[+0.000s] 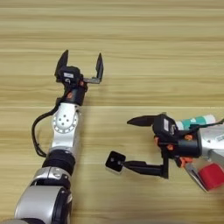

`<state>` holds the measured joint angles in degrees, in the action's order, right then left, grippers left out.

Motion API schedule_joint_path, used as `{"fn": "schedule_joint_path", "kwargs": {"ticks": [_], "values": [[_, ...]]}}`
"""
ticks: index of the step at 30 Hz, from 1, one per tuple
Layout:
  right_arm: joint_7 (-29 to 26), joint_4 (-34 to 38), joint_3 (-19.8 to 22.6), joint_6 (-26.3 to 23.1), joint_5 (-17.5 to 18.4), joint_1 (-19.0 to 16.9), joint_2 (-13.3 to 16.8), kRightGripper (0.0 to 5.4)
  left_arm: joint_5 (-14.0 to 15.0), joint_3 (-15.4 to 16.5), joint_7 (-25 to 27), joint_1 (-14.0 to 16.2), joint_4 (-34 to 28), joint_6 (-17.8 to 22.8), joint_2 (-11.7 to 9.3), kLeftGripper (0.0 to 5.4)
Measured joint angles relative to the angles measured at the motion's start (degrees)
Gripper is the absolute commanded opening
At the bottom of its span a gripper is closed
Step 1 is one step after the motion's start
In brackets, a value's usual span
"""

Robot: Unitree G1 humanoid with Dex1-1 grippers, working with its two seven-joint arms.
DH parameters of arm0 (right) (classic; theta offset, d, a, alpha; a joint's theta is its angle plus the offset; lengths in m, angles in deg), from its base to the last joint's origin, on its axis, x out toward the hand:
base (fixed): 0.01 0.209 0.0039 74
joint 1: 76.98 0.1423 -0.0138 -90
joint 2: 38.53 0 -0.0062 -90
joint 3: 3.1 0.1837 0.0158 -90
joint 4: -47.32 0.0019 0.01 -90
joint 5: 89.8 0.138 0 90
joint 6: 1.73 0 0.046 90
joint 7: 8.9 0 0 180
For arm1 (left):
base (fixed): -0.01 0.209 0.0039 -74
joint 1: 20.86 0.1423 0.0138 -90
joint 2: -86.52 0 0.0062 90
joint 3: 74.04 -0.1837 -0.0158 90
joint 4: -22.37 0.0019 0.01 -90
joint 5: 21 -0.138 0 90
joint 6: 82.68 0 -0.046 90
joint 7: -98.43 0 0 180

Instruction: Move the objects on the table

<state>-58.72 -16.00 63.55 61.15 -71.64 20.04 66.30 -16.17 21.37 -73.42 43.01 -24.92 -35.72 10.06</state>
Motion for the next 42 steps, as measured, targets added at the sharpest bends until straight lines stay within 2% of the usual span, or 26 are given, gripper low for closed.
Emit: {"fn": "schedule_joint_path", "kwargs": {"ticks": [4,12,20,31,42], "values": [[0.9,-4.3,-3.3,-1.1,-2.9,2.2,-2.2,5.36,0.0,0.0,0.0,0.0,0.0,0.0,0.2,5.40],[-0.5,-7.0,-8.4,-1.6,-6.3,3.0,-2.4,5.36,-0.1,0.0,-0.1,0.0,0.0,0.0,0.2,5.40],[-0.9,-7.8,-10.0,-1.6,-7.6,3.3,-2.8,5.36,-0.4,0.0,-0.3,0.0,0.0,0.0,0.2,5.40],[1.9,-10.9,-13.1,-2.1,-13.7,5.0,-5.8,5.36,-0.8,-0.1,-0.4,0.0,0.0,0.0,0.6,5.40],[2.2,-13.6,-15.3,-3.9,-16.3,6.2,-9.3,4.18,0.1,0.0,-0.2,0.0,-0.3,0.3,0.8,5.40]]}}
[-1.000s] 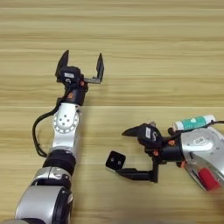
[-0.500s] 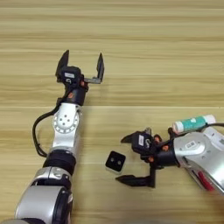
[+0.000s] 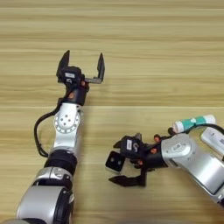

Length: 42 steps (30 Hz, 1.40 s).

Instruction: Move the objects on the table

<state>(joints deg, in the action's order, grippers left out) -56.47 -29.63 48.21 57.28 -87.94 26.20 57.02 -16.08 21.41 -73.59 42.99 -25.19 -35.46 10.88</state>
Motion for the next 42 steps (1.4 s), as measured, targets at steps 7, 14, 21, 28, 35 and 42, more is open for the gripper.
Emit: {"fn": "schedule_joint_path", "kwargs": {"ticks": [7,14,21,28,35,42], "values": [[1.0,-1.6,0.4,-1.0,-0.1,0.8,-1.9,3.25,0.0,0.0,0.0,0.0,-0.2,0.0,0.0,5.40],[1.0,-1.8,0.5,-1.0,-0.1,0.9,-2.2,2.57,0.1,0.0,0.0,0.0,-0.2,0.1,0.0,5.40],[1.1,-1.9,0.9,-1.0,-0.1,0.8,-2.2,2.48,0.1,0.0,0.0,0.0,-0.2,0.1,0.0,5.40],[1.8,-1.9,2.5,-1.0,0.2,0.8,-2.4,2.48,0.1,0.0,0.0,0.0,-0.2,0.1,0.0,5.40],[2.0,-1.5,3.7,-1.0,0.7,0.7,-2.3,2.48,0.1,0.0,0.0,0.0,-0.2,0.1,0.0,5.40],[1.4,3.3,8.8,-1.3,3.1,0.6,-0.2,2.48,0.1,0.0,0.2,0.0,-0.2,0.1,0.0,5.40]]}}
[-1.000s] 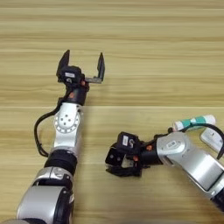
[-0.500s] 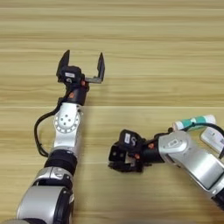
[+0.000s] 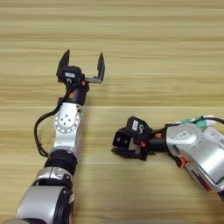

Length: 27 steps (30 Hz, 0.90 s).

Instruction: Move the objects on the table

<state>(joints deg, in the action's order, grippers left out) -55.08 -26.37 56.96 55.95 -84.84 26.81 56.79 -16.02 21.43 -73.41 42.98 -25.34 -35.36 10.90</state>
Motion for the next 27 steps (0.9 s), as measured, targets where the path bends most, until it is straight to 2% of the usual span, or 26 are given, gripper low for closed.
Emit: {"fn": "schedule_joint_path", "kwargs": {"ticks": [8,13,20,23,25,27], "values": [[-1.7,3.4,3.3,-0.8,1.6,-0.3,4.2,2.48,0.0,0.0,0.0,0.0,0.0,0.0,0.0,5.40],[-2.0,5.4,6.2,-0.9,2.8,-2.0,7.9,2.48,0.0,0.0,0.0,0.0,0.0,0.0,0.0,5.40],[-2.3,7.8,13.6,-0.9,5.9,-4.0,11.9,2.48,0.0,0.0,0.1,0.0,0.0,0.0,-0.1,5.40],[-2.5,8.2,15.6,-0.8,6.7,-5.8,12.8,2.48,0.0,0.0,0.1,0.0,0.0,0.0,-0.2,5.40],[-3.1,8.3,18.2,-0.3,7.7,-9.0,15.0,2.48,0.0,0.0,0.1,-0.1,0.1,0.0,-0.2,5.40],[-3.8,8.4,19.6,0.6,8.0,-10.5,16.4,2.48,0.0,0.0,0.2,-0.1,0.2,0.0,-0.2,5.40]]}}
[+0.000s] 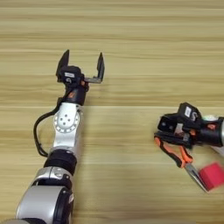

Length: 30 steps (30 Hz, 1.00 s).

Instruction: Move the objects on the table

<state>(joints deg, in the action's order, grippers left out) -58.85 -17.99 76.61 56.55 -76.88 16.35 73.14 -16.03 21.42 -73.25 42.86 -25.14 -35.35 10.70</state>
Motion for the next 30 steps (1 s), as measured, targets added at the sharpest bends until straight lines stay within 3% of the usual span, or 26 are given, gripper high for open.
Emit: {"fn": "schedule_joint_path", "kwargs": {"ticks": [9,13,16,21,25,30], "values": [[-4.1,-3.3,13.7,8.1,2.8,-9.8,6.4,2.48,0.0,0.1,0.3,-0.5,1.0,-0.1,-0.1,5.40],[-5.5,-6.8,18.9,11.2,3.9,-11.0,7.5,2.48,0.0,0.2,0.3,-0.7,1.5,-0.1,-0.1,5.40],[-6.3,-11.2,25.2,13.5,5.6,-11.0,8.9,2.48,0.0,0.4,0.4,-0.7,2.0,-0.2,-0.1,5.40],[-6.8,-21.1,27.2,17.2,4.6,-10.3,9.6,2.48,0.1,0.6,0.9,-1.1,2.4,-0.3,-0.5,5.40],[-5.0,-33.5,25.4,20.6,0.4,-7.1,9.7,2.48,0.1,1.0,1.1,-1.4,3.0,-0.4,-1.0,5.40],[-4.1,-41.7,23.5,23.4,-1.2,-3.3,9.4,2.48,0.1,1.1,1.4,-1.5,3.2,-0.4,-1.1,5.40]]}}
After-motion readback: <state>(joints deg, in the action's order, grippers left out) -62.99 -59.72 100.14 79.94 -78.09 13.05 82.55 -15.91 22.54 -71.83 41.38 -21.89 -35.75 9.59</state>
